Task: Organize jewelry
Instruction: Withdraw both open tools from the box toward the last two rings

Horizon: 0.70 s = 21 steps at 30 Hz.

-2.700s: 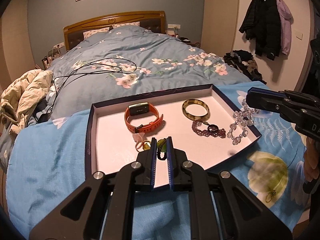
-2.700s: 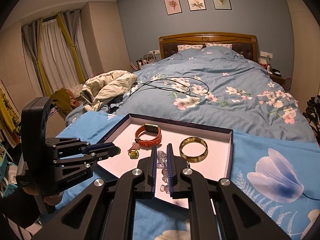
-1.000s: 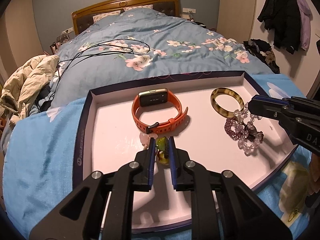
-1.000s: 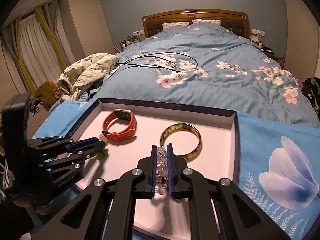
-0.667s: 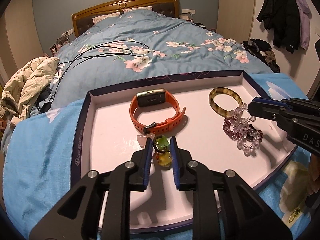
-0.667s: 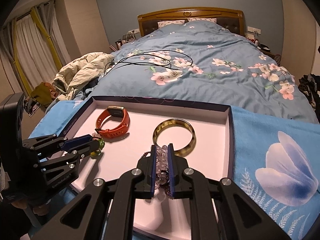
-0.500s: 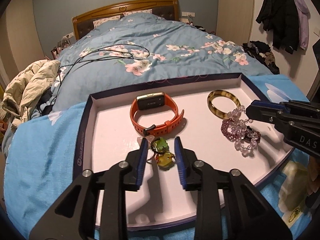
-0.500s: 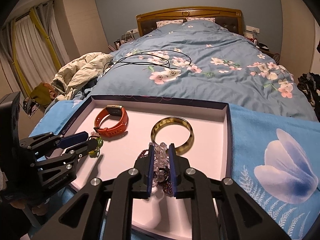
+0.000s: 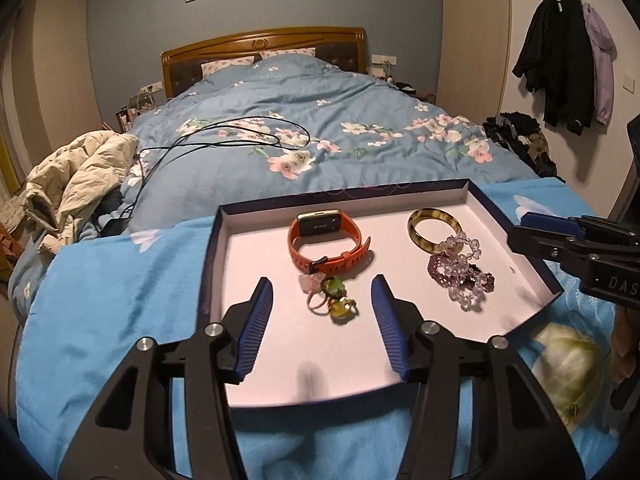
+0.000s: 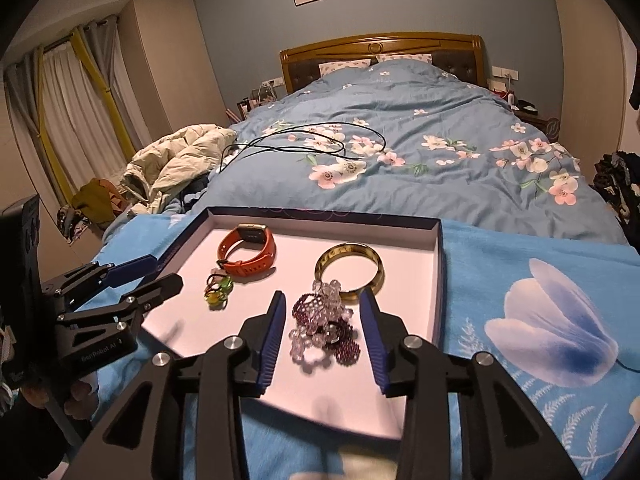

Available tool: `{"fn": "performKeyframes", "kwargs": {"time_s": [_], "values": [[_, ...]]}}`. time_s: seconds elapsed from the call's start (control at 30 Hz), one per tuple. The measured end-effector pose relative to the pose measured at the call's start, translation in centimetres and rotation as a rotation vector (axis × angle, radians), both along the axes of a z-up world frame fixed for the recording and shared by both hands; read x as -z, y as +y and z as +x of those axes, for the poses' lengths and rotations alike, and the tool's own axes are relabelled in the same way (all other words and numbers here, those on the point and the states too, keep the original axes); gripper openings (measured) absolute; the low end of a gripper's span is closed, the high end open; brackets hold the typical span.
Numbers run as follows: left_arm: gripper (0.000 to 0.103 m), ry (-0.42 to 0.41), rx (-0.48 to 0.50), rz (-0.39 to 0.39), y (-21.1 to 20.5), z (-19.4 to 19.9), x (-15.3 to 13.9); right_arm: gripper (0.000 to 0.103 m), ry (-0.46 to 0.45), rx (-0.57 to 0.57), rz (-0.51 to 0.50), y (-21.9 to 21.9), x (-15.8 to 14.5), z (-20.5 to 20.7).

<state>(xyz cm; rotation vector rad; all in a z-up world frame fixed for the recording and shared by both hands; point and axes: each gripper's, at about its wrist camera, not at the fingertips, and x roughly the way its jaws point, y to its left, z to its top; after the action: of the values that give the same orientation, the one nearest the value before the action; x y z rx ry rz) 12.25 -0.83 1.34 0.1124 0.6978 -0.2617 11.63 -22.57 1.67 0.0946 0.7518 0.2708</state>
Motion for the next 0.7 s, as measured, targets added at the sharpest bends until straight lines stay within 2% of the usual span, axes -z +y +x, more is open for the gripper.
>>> {"fn": "performKeyframes", "kwargs": {"time_s": [0.47,0.7], "values": [[0.062,-0.037,-0.023,0.022,1.3,-5.6,-0.6,0.042,-0.012,-0.023,-0.001,0.1,0.0,-4.9],[0.066,-0.025,-0.019,0.019,1.5,-7.4,-0.2,0.045,0.001,-0.041,-0.022,0.6,0.8,-7.2]]}}
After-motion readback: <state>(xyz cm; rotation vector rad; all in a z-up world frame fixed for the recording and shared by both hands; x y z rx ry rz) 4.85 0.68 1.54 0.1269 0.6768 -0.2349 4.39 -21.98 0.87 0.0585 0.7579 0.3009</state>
